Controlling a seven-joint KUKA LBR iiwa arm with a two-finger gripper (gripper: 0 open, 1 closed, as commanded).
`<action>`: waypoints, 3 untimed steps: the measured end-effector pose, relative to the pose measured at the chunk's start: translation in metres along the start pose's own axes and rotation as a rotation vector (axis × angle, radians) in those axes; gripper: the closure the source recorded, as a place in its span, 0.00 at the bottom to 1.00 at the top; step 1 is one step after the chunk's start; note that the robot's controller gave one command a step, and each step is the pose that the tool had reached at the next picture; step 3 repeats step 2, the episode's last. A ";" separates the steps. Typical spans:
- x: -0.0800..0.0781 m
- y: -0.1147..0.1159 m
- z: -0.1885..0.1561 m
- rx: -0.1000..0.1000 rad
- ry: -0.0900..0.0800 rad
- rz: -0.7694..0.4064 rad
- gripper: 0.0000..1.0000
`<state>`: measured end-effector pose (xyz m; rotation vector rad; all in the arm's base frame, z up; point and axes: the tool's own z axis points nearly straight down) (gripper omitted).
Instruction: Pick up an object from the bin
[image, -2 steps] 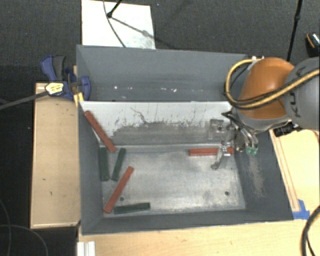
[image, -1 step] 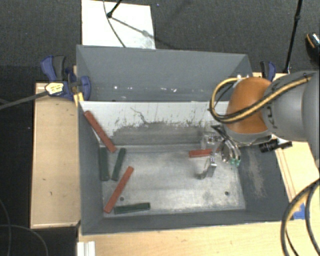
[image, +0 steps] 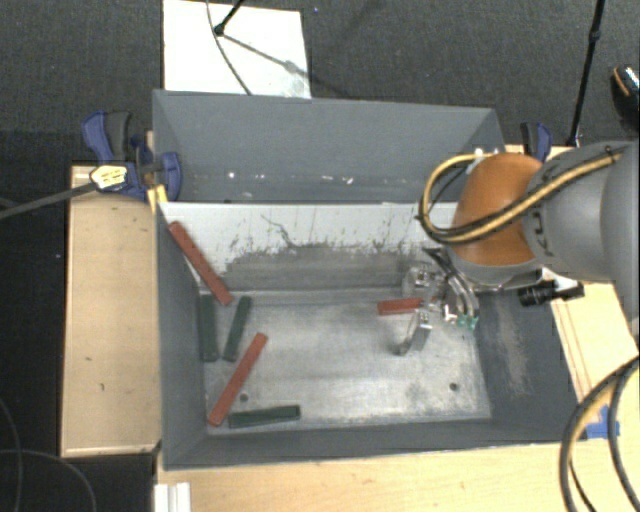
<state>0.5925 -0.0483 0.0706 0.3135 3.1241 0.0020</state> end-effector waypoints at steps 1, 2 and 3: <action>0.000 0.000 0.000 0.001 -0.001 -0.005 1.00; 0.034 -0.039 -0.140 0.002 -0.005 -0.535 1.00; 0.034 -0.039 -0.140 0.002 -0.005 -0.535 1.00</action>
Offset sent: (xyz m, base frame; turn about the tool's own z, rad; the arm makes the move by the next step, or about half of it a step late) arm 0.0000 0.0000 0.0000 0.0000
